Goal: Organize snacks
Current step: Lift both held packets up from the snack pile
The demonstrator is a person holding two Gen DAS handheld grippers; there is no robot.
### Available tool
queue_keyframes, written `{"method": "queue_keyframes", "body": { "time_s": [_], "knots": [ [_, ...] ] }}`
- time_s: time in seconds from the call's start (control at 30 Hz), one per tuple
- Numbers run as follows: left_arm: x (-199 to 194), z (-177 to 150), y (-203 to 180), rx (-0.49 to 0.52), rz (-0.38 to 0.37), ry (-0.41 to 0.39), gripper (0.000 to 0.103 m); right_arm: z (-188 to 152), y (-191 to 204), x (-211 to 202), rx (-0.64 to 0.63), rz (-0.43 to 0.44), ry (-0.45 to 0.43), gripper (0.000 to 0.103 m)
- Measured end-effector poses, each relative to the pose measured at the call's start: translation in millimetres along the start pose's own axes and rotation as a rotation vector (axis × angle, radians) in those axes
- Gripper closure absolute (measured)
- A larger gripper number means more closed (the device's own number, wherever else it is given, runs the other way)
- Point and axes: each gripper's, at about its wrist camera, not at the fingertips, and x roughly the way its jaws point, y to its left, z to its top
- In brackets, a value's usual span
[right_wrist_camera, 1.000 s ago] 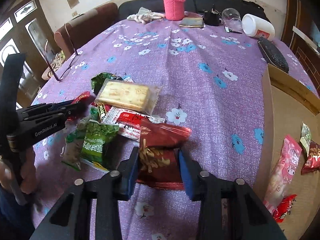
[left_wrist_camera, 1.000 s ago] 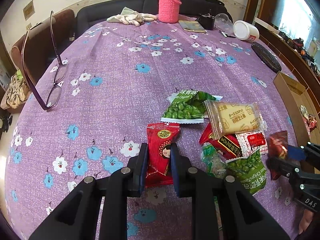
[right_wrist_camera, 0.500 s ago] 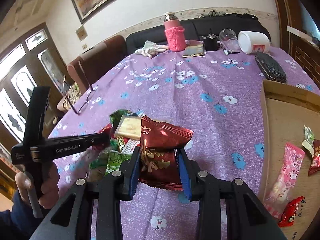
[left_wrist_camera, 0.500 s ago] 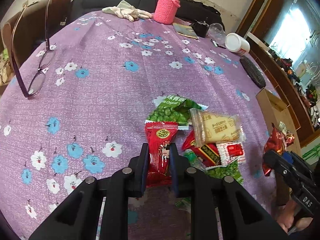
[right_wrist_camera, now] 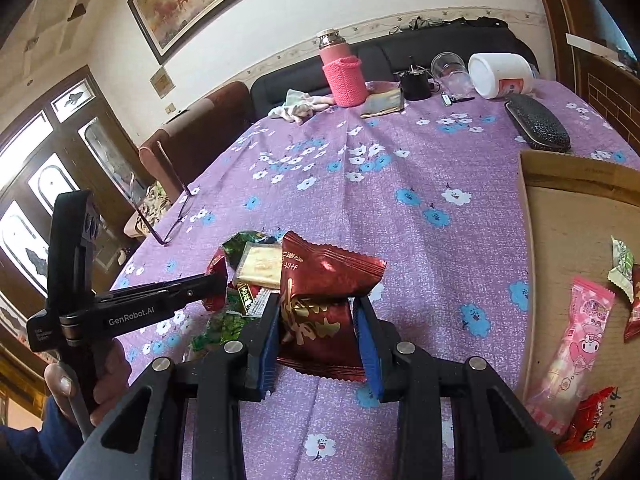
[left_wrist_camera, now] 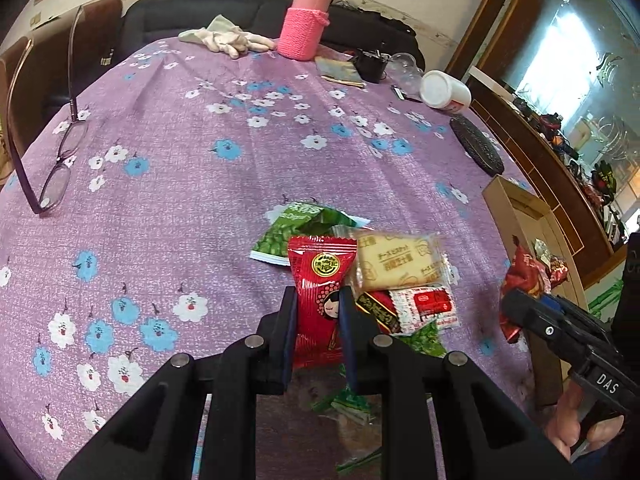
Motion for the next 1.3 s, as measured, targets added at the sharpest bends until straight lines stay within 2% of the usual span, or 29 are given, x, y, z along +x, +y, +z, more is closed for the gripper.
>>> {"method": "queue_keyframes", "body": {
  "time_s": [0.47, 1.3],
  "knots": [
    [-7, -1, -12, 0.045, -0.042, -0.031, 0.084, 3, -9, -2, 0.038, 0.019, -0.008, 0.064],
    [-10, -4, -16, 0.049, -0.034, -0.045, 0.084, 4, -9, -6, 0.053, 0.026, -0.023, 0.064]
  ]
}}
